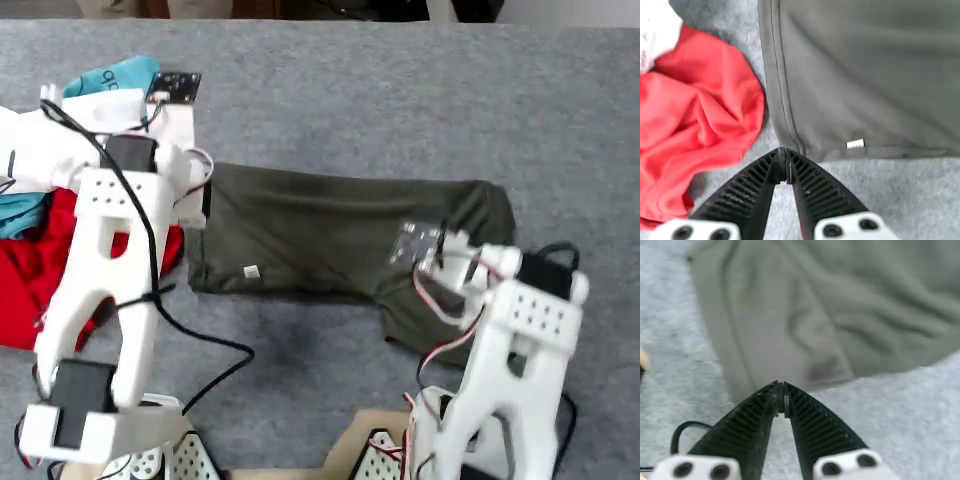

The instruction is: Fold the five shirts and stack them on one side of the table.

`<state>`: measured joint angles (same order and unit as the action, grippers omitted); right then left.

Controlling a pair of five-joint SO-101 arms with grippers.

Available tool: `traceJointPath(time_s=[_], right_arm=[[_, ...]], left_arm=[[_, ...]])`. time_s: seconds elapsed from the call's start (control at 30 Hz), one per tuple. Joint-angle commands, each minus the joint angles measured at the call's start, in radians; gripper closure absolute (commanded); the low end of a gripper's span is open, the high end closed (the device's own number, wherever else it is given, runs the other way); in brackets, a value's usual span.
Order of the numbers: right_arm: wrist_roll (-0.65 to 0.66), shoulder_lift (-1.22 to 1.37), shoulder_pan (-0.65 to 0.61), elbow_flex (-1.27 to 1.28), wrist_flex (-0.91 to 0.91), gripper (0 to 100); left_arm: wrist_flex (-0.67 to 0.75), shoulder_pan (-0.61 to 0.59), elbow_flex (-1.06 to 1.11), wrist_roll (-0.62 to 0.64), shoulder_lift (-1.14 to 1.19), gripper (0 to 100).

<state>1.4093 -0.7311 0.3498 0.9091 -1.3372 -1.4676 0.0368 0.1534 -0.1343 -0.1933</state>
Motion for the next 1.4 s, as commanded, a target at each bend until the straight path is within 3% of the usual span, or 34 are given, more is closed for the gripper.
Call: traceJointPath(time_s=[0.0, 0.13, 0.3, 0.47, 0.8, 1.17, 1.37], right_arm=[[0.041, -0.104, -0.002, 0.09, -0.008, 94.8], [0.094, -0.188, -0.002, 0.157, -0.061, 84.7], [0.18, -0.259, -0.001, 0.308, -0.02, 84.4], [0.193, -0.259, -0.001, 0.452, 0.236, 84.3], [0.193, -0.206, -0.002, 0.489, 0.233, 79.0], [0.195, -0.128, 0.001, 0.567, 0.439, 79.1], [0.195, -0.119, 0.001, 0.565, 0.437, 89.2]], left_arm=[[0.017, -0.009, 0.068, -0.009, -0.085, 98], [0.014, -0.012, 0.124, -0.018, -0.107, 98], [0.008, -0.041, 0.137, -0.034, -0.107, 98], [0.008, -0.052, 0.137, -0.035, -0.107, 98], [0.006, -0.052, 0.137, -0.035, -0.107, 98], [-0.014, -0.054, 0.135, -0.035, -0.107, 98], [-0.015, -0.054, 0.135, -0.035, -0.107, 98]])
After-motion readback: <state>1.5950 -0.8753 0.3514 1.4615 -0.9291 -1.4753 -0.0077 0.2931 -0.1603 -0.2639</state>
